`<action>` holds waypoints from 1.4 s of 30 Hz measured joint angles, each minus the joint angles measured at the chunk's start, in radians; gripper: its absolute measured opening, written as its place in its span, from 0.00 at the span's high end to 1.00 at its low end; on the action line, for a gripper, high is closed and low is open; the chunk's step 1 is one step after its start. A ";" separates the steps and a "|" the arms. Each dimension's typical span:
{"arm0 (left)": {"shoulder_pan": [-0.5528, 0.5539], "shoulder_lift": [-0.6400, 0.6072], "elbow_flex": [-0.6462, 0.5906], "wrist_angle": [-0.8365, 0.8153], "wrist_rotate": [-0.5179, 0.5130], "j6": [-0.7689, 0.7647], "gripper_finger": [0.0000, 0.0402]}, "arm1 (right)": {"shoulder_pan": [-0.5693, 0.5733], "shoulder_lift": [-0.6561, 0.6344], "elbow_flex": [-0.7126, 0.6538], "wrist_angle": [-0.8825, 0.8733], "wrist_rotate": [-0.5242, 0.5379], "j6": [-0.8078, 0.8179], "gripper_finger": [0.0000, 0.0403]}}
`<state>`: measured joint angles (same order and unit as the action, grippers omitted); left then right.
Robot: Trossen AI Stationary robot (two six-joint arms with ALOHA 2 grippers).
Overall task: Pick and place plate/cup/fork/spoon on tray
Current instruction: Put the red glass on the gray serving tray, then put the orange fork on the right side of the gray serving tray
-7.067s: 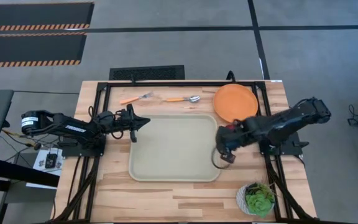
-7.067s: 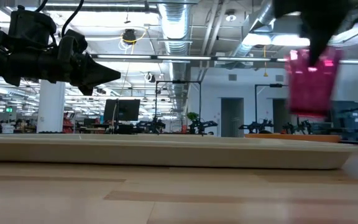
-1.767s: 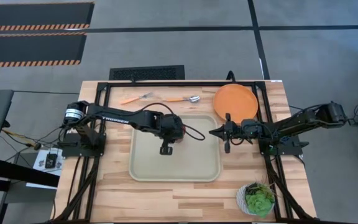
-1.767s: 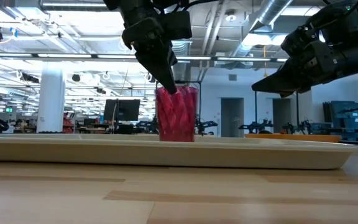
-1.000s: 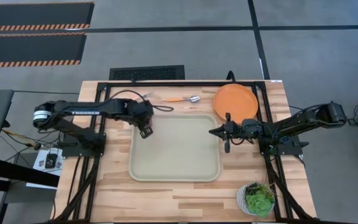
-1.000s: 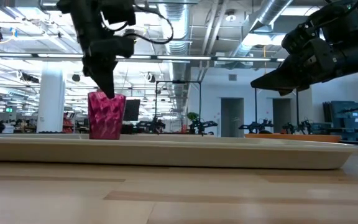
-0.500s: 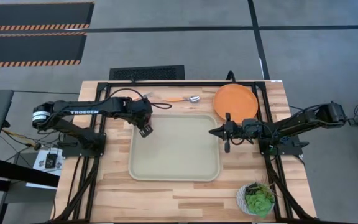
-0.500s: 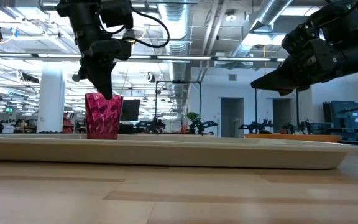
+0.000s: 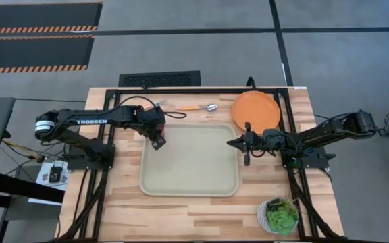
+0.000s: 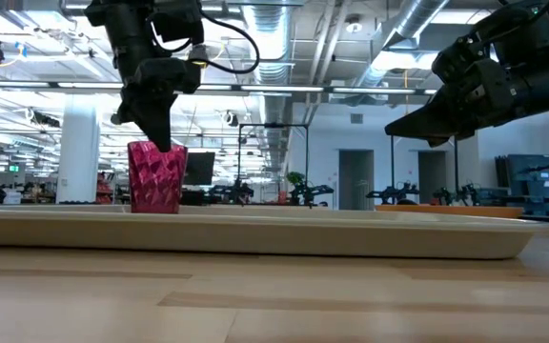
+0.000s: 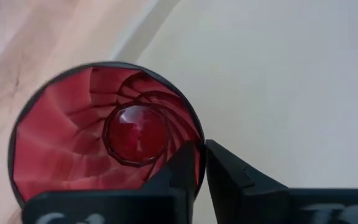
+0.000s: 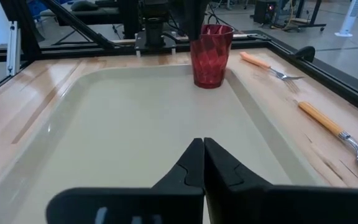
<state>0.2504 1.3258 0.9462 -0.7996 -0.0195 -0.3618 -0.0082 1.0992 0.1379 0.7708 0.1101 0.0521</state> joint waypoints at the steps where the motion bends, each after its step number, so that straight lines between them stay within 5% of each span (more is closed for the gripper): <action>1: 0.000 0.000 0.000 -0.002 0.007 0.000 0.92 | 0.000 0.000 0.000 0.000 0.000 0.000 0.97; 28: 0.000 -0.075 0.109 -0.050 0.000 0.136 0.72 | 0.000 0.000 0.000 -0.008 0.000 0.001 0.97; 33: -0.011 -0.216 0.054 0.022 -0.101 0.172 0.80 | 0.000 0.000 0.000 -0.008 0.016 0.003 0.96; 38: 0.030 -0.366 -0.126 0.190 -0.062 0.186 0.96 | 0.000 0.000 0.000 -0.005 0.022 0.003 0.96; 42: 0.129 -0.417 -0.230 0.226 -0.049 0.216 0.99 | 0.000 0.000 0.000 0.003 0.022 0.003 0.97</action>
<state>0.3795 0.9084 0.7165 -0.5735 -0.0681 -0.1455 -0.0082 1.0992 0.1383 0.7742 0.1322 0.0551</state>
